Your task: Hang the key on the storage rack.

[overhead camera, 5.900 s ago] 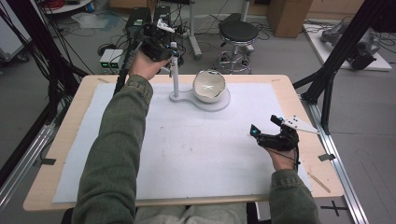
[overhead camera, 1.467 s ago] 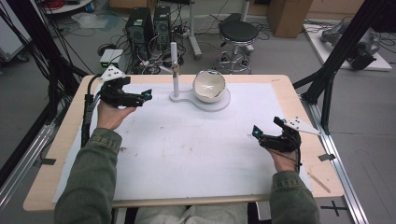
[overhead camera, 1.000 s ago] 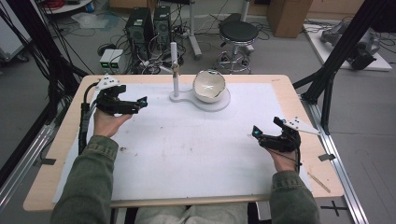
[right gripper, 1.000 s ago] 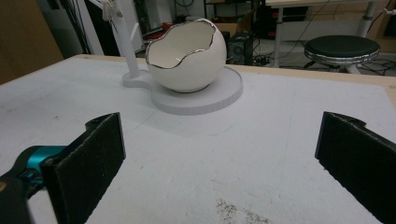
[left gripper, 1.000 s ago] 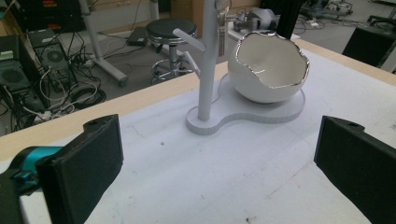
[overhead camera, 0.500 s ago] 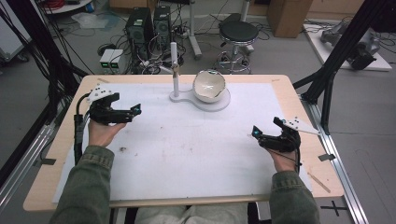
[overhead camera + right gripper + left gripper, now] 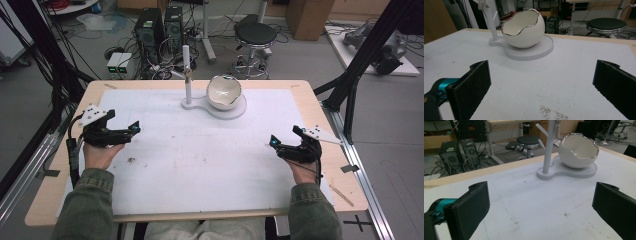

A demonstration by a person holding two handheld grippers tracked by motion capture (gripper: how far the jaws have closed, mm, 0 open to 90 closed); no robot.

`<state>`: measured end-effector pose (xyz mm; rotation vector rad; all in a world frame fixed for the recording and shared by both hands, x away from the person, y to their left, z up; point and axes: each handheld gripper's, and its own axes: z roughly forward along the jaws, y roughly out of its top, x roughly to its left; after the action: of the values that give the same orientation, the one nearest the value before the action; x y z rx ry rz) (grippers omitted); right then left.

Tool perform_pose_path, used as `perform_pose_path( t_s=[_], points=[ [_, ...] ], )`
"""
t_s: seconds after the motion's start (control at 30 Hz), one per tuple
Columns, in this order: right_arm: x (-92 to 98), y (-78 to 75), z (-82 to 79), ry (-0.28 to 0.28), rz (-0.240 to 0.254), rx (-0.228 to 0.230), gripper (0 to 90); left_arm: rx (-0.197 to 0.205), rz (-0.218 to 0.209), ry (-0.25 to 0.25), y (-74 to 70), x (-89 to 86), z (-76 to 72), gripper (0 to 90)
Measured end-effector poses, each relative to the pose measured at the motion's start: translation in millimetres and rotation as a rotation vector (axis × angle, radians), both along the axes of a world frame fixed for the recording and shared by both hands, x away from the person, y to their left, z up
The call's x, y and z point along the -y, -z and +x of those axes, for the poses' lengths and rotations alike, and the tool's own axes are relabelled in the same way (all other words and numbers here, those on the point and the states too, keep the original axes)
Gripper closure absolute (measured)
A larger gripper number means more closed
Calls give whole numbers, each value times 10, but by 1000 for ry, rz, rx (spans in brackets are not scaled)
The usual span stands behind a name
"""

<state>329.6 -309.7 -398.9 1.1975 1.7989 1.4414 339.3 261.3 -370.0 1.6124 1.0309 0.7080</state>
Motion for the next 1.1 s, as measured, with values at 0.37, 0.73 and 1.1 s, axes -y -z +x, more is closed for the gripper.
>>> perform_pose_path(
  t_s=[0.37, 0.73, 1.1],
  points=[
    [0, 5, 0, 3, 0, 0, 5, -11, 3, -35, 149, -90, -134, 16],
    [-17, 17, 18, -3, -7, -2, 5, -35, 20, -127, 313, -224, -247, 16],
    [-32, 28, 28, -6, -17, -9, 5, -51, -12, -230, 400, -418, -327, 16]
  ],
)
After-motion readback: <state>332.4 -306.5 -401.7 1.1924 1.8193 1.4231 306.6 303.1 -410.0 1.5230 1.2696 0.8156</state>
